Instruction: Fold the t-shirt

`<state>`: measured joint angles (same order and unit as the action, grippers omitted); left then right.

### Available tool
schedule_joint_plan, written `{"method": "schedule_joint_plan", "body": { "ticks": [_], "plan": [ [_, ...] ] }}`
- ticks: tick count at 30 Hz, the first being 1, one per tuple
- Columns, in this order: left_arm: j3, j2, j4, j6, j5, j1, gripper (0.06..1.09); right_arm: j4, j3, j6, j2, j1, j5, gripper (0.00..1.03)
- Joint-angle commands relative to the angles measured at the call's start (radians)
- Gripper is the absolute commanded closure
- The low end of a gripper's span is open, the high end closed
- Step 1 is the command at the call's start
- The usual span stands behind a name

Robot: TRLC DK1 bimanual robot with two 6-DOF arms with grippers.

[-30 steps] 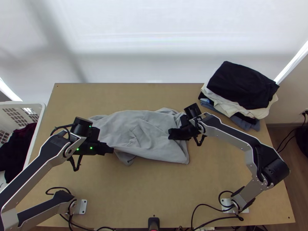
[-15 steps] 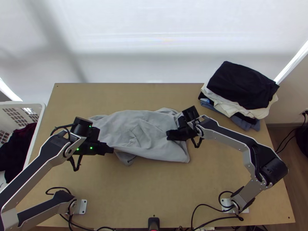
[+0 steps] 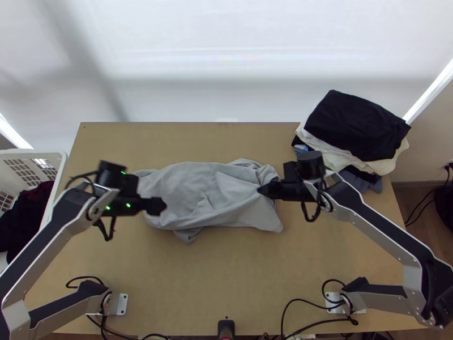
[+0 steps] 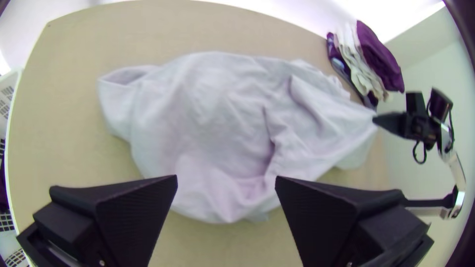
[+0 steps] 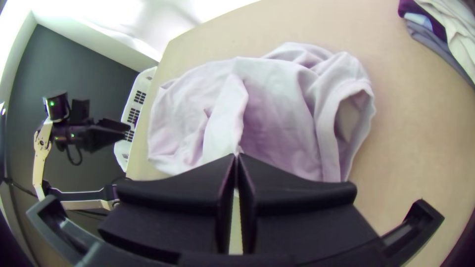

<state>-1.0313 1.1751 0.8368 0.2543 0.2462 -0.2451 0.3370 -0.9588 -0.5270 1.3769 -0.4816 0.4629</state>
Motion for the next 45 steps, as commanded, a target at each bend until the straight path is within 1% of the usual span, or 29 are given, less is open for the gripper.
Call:
{"method": "schedule_joint_plan", "body": {
  "ticks": [1,5,6,8,10,11,15,17,23,26,31,36,41,45],
  "plan": [
    [-0.05,0.063,-0.008,-0.066,-0.001,0.127,0.09,0.02,0.055,-0.019,-0.044,0.024,-0.013,1.0],
    [-0.136,0.169,0.005,-0.102,0.001,0.267,0.1,0.031,0.066,-0.019,-0.079,0.037,-0.026,1.0],
    [-0.162,0.204,0.008,-0.102,0.016,0.3,0.1,0.033,0.066,-0.019,-0.088,0.037,-0.032,1.0],
    [-0.216,0.27,0.016,-0.122,0.074,0.369,0.1,0.039,0.068,-0.019,-0.098,0.04,-0.044,1.0],
    [-0.259,0.33,0.03,-0.122,0.096,0.411,0.1,0.045,0.068,-0.019,-0.102,0.04,-0.052,1.0],
    [-0.271,0.351,0.035,-0.122,0.12,0.431,0.1,0.046,0.068,-0.019,-0.105,0.04,-0.058,1.0],
    [-0.302,0.4,0.058,-0.138,0.159,0.446,0.1,0.053,0.051,-0.019,-0.122,0.061,-0.07,1.0],
    [-0.302,0.403,0.059,-0.139,0.16,0.445,0.1,0.053,0.032,-0.019,-0.137,0.084,-0.078,1.0],
    [-0.302,0.396,0.061,-0.133,0.219,0.425,0.1,0.022,-0.014,-0.004,-0.191,0.146,-0.181,1.0],
    [-0.302,0.396,0.067,-0.13,0.225,0.392,0.1,0.011,-0.014,0.013,-0.199,0.196,-0.21,1.0],
    [-0.299,0.386,0.074,-0.128,0.226,0.331,0.1,-0.023,-0.003,0.013,-0.211,0.271,-0.25,1.0],
    [-0.288,0.373,0.076,-0.124,0.226,0.283,0.1,-0.038,0.029,0.009,-0.234,0.271,-0.277,1.0],
    [-0.22,0.354,0.077,-0.202,0.212,0.268,0.1,-0.044,0.035,0.007,-0.239,0.264,-0.294,1.0],
    [-0.176,0.353,0.114,-0.296,0.14,0.28,0.1,-0.044,0.034,0.005,-0.243,0.261,-0.296,1.0]
  ]
}}
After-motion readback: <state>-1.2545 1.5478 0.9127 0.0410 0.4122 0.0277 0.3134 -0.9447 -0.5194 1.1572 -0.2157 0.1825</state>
